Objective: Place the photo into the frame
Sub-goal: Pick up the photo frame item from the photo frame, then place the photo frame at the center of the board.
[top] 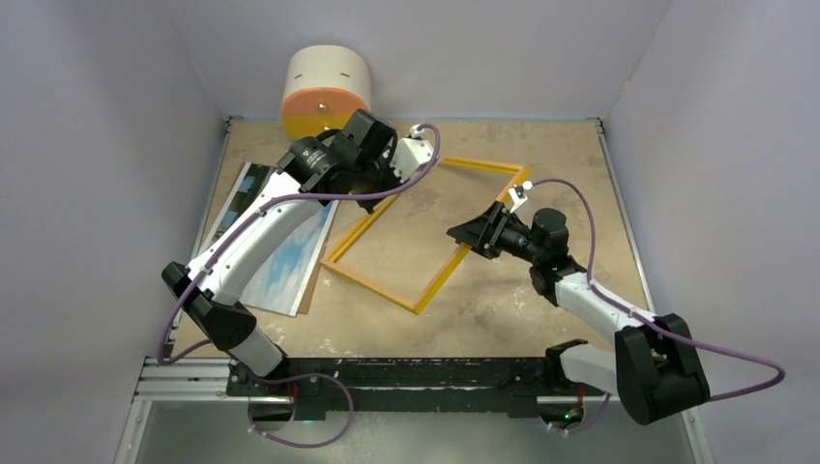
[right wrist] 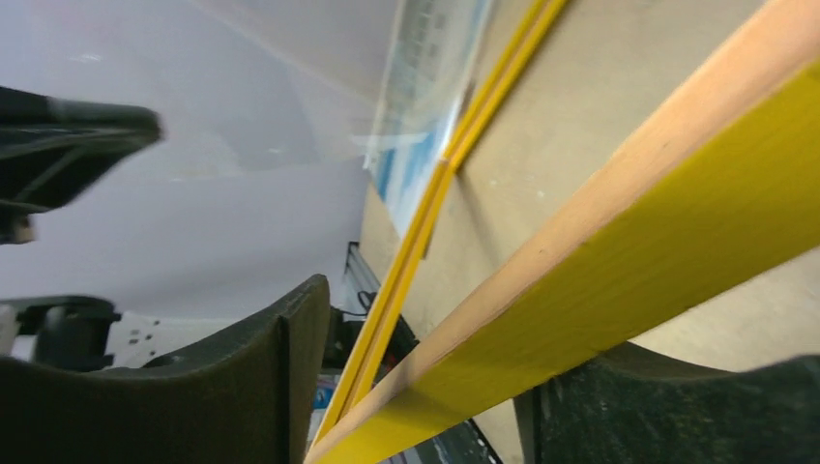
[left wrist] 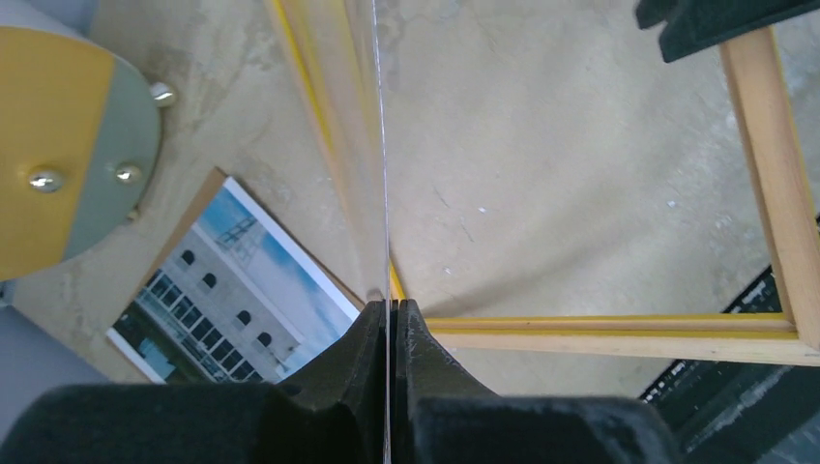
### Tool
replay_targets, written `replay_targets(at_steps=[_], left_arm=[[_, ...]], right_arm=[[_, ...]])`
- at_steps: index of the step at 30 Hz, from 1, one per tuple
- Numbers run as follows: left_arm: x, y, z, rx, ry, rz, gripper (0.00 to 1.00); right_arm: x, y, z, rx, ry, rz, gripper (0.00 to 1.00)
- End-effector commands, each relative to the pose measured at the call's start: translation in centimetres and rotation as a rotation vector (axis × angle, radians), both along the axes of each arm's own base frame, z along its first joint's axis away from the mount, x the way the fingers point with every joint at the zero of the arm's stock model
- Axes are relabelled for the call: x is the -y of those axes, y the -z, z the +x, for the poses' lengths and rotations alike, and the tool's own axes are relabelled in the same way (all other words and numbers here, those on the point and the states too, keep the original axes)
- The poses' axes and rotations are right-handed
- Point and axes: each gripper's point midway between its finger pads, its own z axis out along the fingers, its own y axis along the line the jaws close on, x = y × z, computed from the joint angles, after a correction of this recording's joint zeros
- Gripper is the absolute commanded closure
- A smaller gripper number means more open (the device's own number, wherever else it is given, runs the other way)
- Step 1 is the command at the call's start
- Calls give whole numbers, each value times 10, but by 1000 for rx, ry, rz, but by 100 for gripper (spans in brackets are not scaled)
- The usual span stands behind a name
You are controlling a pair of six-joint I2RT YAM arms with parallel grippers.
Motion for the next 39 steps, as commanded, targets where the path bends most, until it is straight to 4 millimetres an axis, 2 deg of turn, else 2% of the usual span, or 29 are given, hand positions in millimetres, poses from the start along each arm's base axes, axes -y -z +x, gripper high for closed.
replay_targets(at_steps=[1, 3, 5, 14, 20, 27, 30, 34, 39], left_arm=[[-5, -36, 26, 162, -83, -31, 100], [-7, -41, 29, 183, -98, -36, 100], [-6, -45, 28, 189, -101, -48, 100], [-9, -79, 25, 248, -83, -94, 100], [-21, -103, 34, 366, -88, -52, 100], [-27, -101, 36, 391, -85, -23, 100], [-29, -99, 34, 393, -76, -12, 100], [-30, -96, 33, 386, -67, -3, 100], [-31, -94, 28, 382, -54, -10, 100]], right_arm=[[21, 47, -7, -27, 8, -221, 43], [27, 64, -6, -63, 17, -281, 55], [32, 77, -5, -98, 20, -331, 63], [51, 115, 11, -205, 91, -496, 83], [78, 147, 15, -319, 20, -767, 92], [92, 173, 18, -439, -102, -935, 92], [97, 184, 19, -494, -116, -980, 86], [109, 187, 26, -523, -77, -1050, 79], [121, 183, 33, -530, -31, -1121, 77]])
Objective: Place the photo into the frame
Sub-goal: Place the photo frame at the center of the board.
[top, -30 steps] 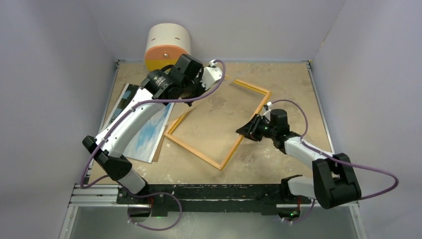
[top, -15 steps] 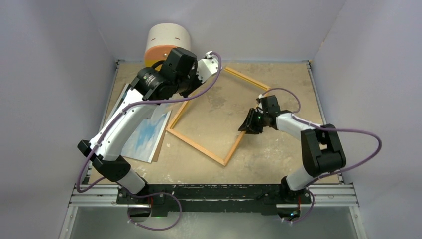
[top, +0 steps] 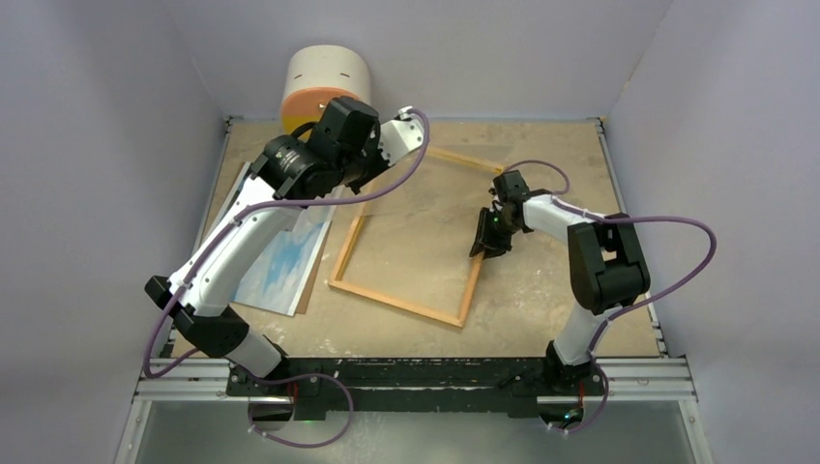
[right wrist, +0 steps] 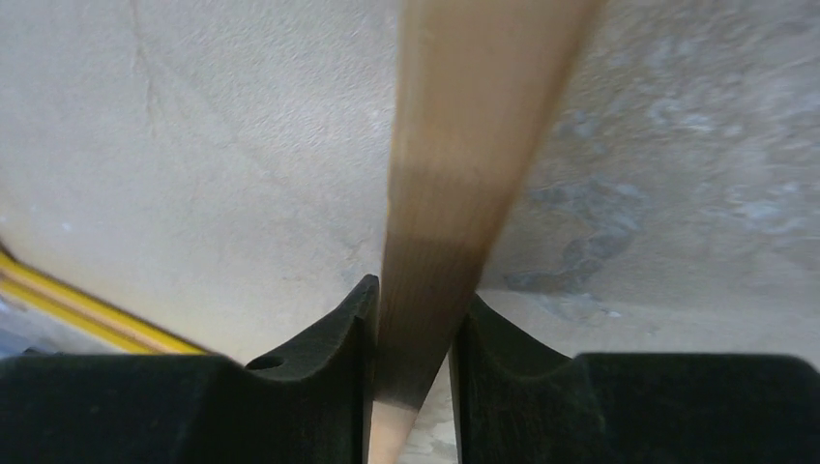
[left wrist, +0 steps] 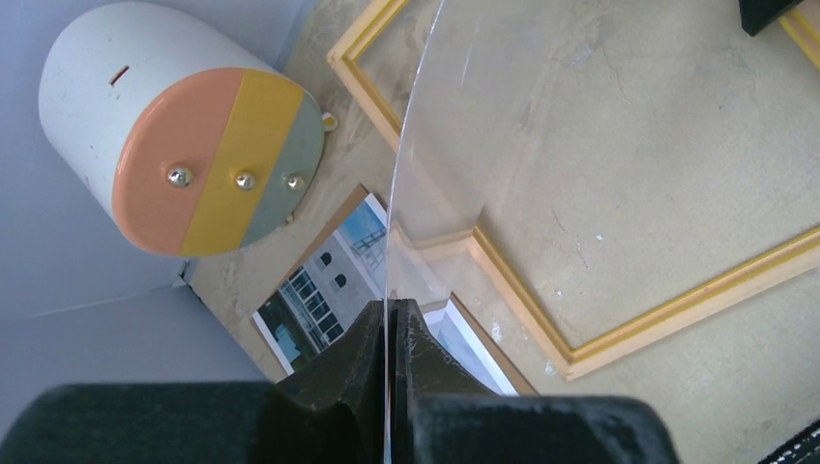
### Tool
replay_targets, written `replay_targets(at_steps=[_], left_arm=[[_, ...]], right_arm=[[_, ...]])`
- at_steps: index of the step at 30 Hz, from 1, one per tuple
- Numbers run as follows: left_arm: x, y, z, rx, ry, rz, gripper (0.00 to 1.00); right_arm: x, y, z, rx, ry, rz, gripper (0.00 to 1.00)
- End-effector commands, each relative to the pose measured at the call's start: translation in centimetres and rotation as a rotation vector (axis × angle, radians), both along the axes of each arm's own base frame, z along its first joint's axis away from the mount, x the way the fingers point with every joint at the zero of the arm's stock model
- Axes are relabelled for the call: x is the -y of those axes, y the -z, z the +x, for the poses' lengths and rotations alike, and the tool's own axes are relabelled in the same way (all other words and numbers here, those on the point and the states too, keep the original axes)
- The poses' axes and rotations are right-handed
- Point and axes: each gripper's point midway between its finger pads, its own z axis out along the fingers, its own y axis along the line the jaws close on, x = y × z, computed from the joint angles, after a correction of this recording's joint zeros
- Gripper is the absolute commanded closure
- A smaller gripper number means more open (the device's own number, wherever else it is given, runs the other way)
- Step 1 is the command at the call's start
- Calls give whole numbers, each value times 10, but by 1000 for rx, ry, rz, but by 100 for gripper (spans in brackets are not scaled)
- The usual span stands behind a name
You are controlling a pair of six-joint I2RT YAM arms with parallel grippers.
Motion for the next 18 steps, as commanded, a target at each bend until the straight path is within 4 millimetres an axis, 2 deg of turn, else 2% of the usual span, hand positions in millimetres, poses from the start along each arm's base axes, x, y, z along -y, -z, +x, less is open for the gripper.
replay_targets(at_steps=[1, 8, 12, 14, 16, 18], left_arm=[[-5, -25, -4, 81, 10, -52, 100], [-13, -32, -1, 127, -5, -30, 100], [-14, -30, 0, 131, -8, -23, 100], [-15, -30, 0, 134, -10, -19, 100], [-16, -29, 1, 138, -14, -16, 100], [-17, -27, 3, 142, -22, -6, 100]], right_arm=[[49, 15, 1, 9, -33, -280, 78], [76, 11, 8, 12, -32, -444, 68], [80, 14, 5, 9, -30, -460, 66], [79, 15, 3, 9, -20, -450, 58], [68, 16, -4, 1, -17, -381, 47], [62, 10, -3, 24, 14, -341, 33]])
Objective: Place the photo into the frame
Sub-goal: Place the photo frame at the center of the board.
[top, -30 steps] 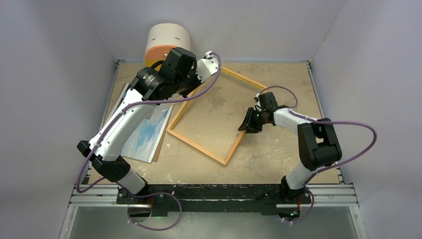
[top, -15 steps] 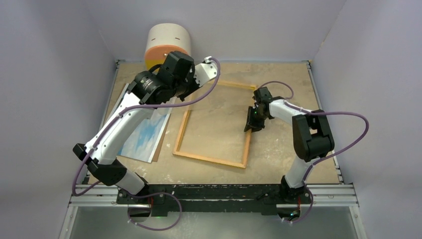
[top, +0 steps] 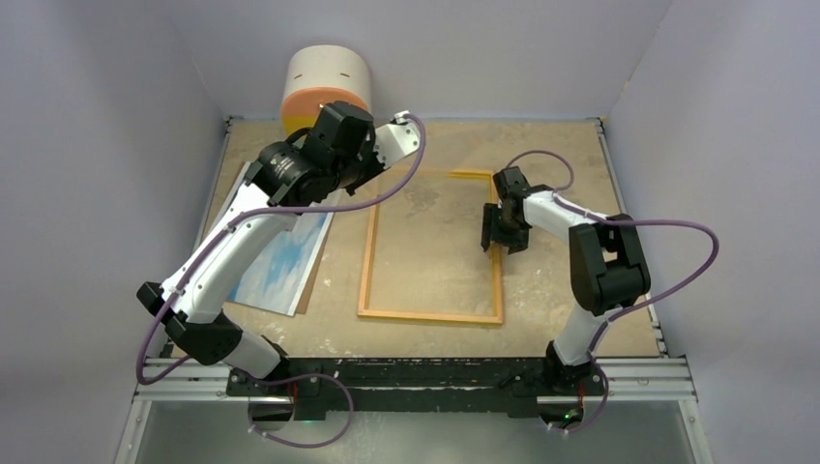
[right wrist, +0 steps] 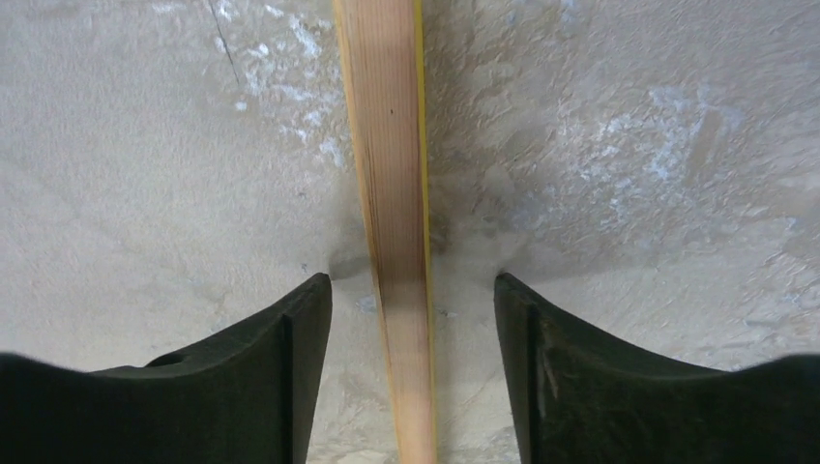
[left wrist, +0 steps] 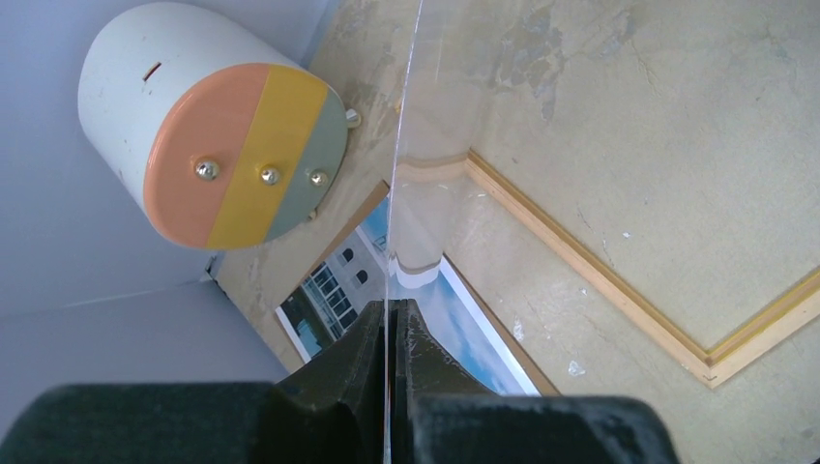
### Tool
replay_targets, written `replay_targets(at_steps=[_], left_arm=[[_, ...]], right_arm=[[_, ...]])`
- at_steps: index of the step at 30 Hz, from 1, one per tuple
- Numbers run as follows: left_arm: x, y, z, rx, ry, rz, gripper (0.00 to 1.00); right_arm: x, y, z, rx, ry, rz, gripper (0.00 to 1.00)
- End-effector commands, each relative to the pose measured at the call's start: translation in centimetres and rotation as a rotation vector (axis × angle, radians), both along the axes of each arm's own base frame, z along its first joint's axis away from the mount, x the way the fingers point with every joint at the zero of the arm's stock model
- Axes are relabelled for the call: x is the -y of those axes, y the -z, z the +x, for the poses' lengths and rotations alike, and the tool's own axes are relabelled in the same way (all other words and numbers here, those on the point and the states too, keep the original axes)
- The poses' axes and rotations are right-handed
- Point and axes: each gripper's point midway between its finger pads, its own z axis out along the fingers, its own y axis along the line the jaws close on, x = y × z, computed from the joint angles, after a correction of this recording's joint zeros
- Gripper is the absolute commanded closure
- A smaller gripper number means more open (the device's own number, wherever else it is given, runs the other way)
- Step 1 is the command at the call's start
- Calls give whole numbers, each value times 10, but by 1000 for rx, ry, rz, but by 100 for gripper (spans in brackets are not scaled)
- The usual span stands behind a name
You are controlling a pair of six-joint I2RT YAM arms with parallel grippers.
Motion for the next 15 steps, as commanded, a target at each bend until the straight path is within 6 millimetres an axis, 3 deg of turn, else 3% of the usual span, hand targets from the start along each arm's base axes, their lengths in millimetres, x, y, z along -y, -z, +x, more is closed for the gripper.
replay_targets(at_steps=[1, 4, 6, 10, 12, 15], left_arm=[[-8, -23, 6, 101, -30, -27, 100], [-13, -25, 10, 129, -59, -15, 100], [-18, -28, 16, 164, -92, 1, 100], [-34, -53, 28, 292, -169, 23, 100], [-38, -74, 35, 379, -200, 6, 100], [-30, -76, 33, 389, -160, -32, 100]], right_arm=[[2, 2, -19, -25, 40, 16, 28], [-5, -33, -3, 100, 110, 79, 13], [-14, -73, 10, 231, 174, 164, 2], [-40, -146, 30, 433, 195, 379, 1], [-52, -170, 35, 474, 177, 461, 1], [-67, -189, 36, 495, 145, 560, 1]])
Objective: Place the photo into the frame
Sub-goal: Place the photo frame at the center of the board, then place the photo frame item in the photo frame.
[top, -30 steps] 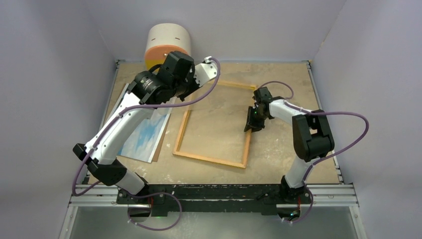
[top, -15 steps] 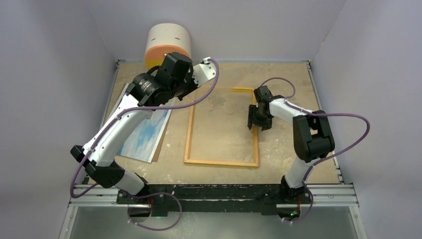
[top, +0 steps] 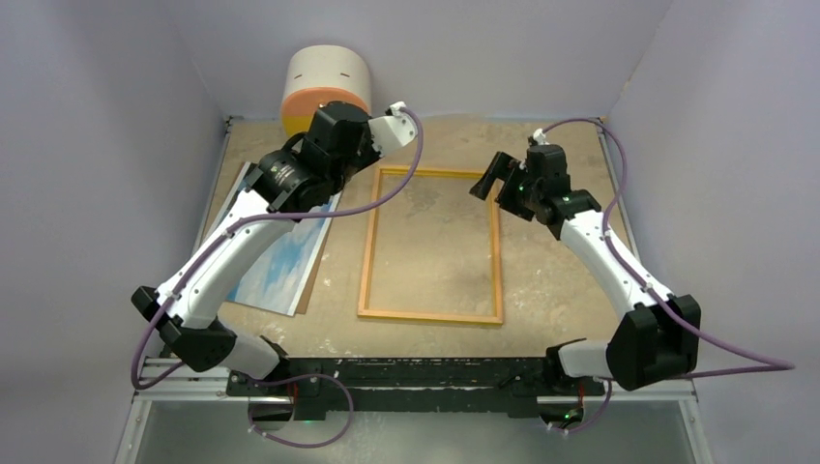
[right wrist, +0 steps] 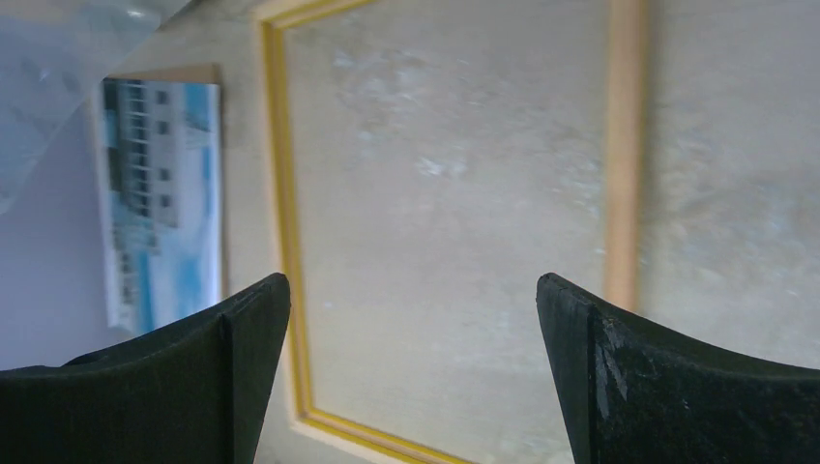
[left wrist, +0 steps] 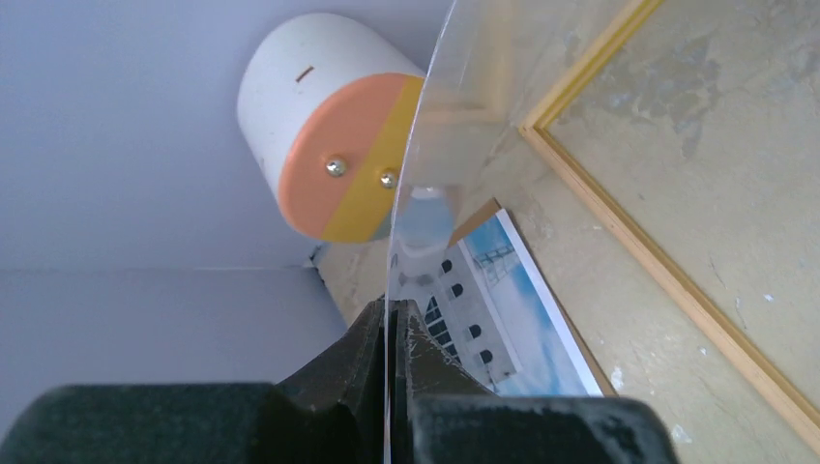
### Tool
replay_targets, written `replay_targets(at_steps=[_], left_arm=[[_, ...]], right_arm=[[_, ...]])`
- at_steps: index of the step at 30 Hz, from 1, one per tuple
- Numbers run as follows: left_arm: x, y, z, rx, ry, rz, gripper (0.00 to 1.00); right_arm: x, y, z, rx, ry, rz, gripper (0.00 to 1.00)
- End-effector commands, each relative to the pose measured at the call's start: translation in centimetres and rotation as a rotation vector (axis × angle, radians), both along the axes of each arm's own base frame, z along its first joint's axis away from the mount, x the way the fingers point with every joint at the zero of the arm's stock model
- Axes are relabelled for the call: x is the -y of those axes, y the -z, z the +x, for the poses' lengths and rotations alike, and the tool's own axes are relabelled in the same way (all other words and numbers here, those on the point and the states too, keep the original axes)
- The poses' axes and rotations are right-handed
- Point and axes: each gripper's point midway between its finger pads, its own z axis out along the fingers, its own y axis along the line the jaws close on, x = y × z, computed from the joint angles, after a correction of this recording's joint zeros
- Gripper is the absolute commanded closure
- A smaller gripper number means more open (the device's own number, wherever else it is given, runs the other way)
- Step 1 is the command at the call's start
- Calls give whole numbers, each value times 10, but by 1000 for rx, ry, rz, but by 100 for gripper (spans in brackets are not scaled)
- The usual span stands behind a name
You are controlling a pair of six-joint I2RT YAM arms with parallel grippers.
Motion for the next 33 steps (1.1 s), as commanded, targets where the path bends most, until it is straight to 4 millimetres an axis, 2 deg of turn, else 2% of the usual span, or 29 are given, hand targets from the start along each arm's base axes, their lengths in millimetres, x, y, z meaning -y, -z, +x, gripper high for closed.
replay_targets(at_steps=[1, 3, 7, 8, 10, 12, 14, 17, 19, 23, 27, 33], left_arm=[[-1, -46, 2, 172, 7, -112, 100], [14, -16, -8, 99, 75, -128, 100], [43, 81, -36, -144, 169, -79, 100], [48, 111, -44, -221, 186, -68, 100], [56, 153, -59, -345, 220, -73, 100], [68, 184, -72, -449, 262, -99, 100], [78, 206, -81, -527, 283, -125, 100], [92, 230, -90, -615, 308, -163, 100], [99, 241, -94, -656, 319, -185, 100], [110, 260, -100, -742, 319, -208, 100], [114, 265, -101, -755, 321, -219, 100], [119, 266, -103, -772, 319, -247, 100]], right_arm=[[-34, -31, 5, 42, -65, 210, 1], [-44, -29, -8, 14, -72, 301, 1], [-43, -37, -21, 56, -4, 413, 1], [-39, -39, -23, 78, 32, 431, 1], [-29, -39, -28, 107, 132, 484, 1], [-22, -35, -36, 129, 210, 555, 1], [-15, -31, -44, 147, 265, 606, 1], [-13, -24, -48, 149, 285, 632, 1], [-20, -17, -49, 111, 259, 650, 1], [-35, 9, -50, -1, 240, 647, 1], [-46, 26, -48, -41, 248, 628, 1], [-62, 45, -33, -64, 230, 585, 1]])
